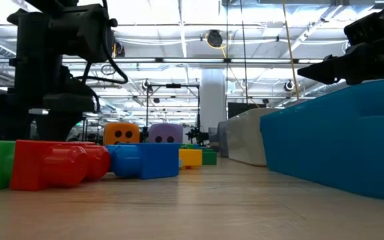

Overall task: Pick & Place Toys
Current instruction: Put the blue deck of cards into the blue bin

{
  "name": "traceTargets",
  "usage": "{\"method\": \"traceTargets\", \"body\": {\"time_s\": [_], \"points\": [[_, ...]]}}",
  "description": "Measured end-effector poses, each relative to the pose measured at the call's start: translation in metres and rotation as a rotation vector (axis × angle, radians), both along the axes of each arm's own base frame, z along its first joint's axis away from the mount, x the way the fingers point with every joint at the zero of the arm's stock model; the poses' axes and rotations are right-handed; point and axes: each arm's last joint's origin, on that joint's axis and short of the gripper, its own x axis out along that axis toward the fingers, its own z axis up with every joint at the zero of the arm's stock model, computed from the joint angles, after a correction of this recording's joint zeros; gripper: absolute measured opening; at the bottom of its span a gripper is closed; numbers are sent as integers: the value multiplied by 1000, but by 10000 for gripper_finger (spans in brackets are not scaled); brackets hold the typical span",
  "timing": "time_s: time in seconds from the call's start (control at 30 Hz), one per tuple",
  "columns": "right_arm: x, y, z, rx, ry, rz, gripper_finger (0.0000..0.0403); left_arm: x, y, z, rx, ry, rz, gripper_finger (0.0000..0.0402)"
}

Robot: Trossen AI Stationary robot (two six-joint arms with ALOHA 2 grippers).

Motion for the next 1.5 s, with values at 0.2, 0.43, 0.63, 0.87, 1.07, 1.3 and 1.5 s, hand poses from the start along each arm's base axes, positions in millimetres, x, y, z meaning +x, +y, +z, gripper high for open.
{"method": "traceTargets", "body": {"time_s": [0.2,0.43,0.63,0.87,1.07,1.3,1.5], "points": [[0,0,0,0,0,0,263,5,0,-5,9,-8,-99,390],[0,0,0,0,0,1,263,2,7,6,-13,-35,-147,316],[0,0,0,0,0,0,263,-5,10,34,8,-162,-193,316],[0,0,0,0,0,0,263,-7,12,73,64,-465,-238,324],[0,0,0,-4,0,0,263,16,11,97,205,-783,-486,317],[0,-1,1,-452,36,-18,263,43,11,127,424,-1120,-747,324],[0,-1,4,-580,19,-19,263,46,14,133,391,-1205,-765,334]]}}
